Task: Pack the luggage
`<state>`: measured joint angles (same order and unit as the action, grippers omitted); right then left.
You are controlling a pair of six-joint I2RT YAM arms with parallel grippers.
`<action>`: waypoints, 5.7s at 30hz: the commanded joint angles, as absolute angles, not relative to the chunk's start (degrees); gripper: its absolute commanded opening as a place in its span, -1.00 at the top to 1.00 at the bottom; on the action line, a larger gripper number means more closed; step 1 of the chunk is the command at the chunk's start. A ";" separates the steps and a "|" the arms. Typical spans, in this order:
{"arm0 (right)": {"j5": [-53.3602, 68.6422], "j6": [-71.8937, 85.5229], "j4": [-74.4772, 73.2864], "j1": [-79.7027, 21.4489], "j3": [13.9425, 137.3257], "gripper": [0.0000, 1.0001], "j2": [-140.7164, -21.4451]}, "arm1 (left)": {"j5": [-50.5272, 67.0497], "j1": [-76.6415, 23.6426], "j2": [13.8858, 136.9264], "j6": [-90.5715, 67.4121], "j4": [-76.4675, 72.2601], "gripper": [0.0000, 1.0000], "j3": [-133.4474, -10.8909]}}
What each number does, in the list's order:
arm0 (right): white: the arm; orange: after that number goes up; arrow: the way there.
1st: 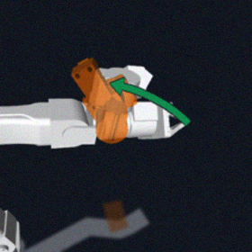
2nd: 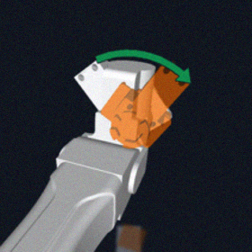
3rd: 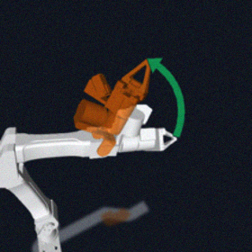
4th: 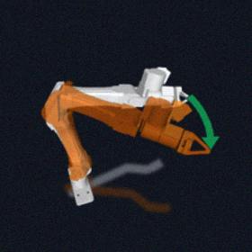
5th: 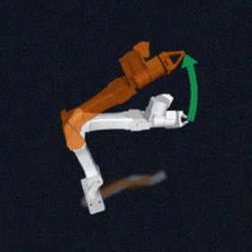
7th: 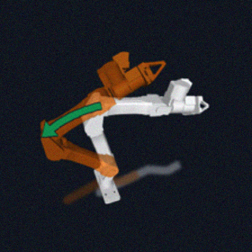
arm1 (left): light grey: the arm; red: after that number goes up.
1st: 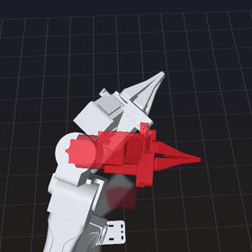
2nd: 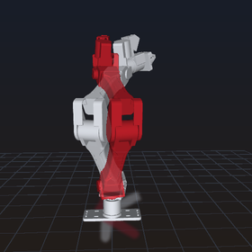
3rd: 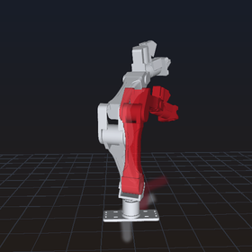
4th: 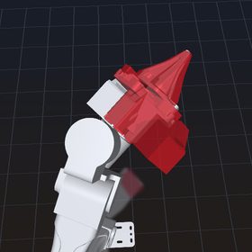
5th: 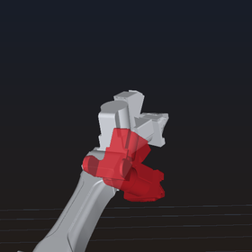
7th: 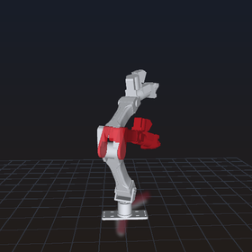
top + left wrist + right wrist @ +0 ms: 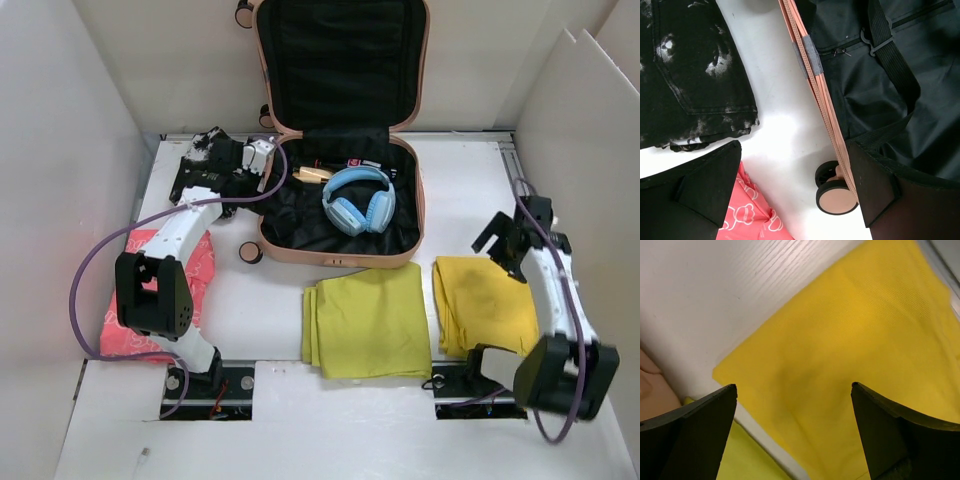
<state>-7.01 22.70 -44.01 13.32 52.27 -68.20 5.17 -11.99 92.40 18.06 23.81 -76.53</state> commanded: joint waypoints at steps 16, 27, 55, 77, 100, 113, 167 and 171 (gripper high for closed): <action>-1.43 54.58 -29.23 13.10 38.23 -0.91 -71.61 | 2.29 -11.95 89.82 17.14 24.08 -0.69 -77.52; 9.83 52.21 -1.69 10.82 55.09 -0.82 -100.09 | -1.85 -8.79 90.96 19.60 24.60 -0.69 -77.52; 11.07 -7.47 -38.50 22.24 83.33 -0.99 -112.67 | -0.79 -8.26 93.52 20.65 25.23 -0.69 -80.77; 2.54 -12.56 -45.53 21.71 88.42 -1.00 -113.10 | 0.88 -8.26 95.19 21.27 25.75 -0.69 -84.29; 27.69 -14.85 -40.25 23.64 82.00 1.00 -118.40 | -1.49 -8.26 94.66 22.50 25.75 -0.69 -83.67; 28.92 -8.17 -41.13 23.64 89.29 1.00 -98.27 | -1.49 -8.79 93.60 22.50 25.22 -0.69 -83.67; 35.40 24.00 1.76 -4.49 70.58 1.00 -96.93 | -10.73 -10.37 93.69 20.83 23.64 -0.71 -82.79; 42.53 17.17 -2.89 -4.48 77.67 0.33 -106.67 | -9.23 -10.37 94.31 20.83 24.95 -0.71 -84.72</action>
<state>36.75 24.77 -4.21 -5.69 72.25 -101.93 -10.24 -10.15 95.72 20.69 24.69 -81.80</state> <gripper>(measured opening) 0.312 0.854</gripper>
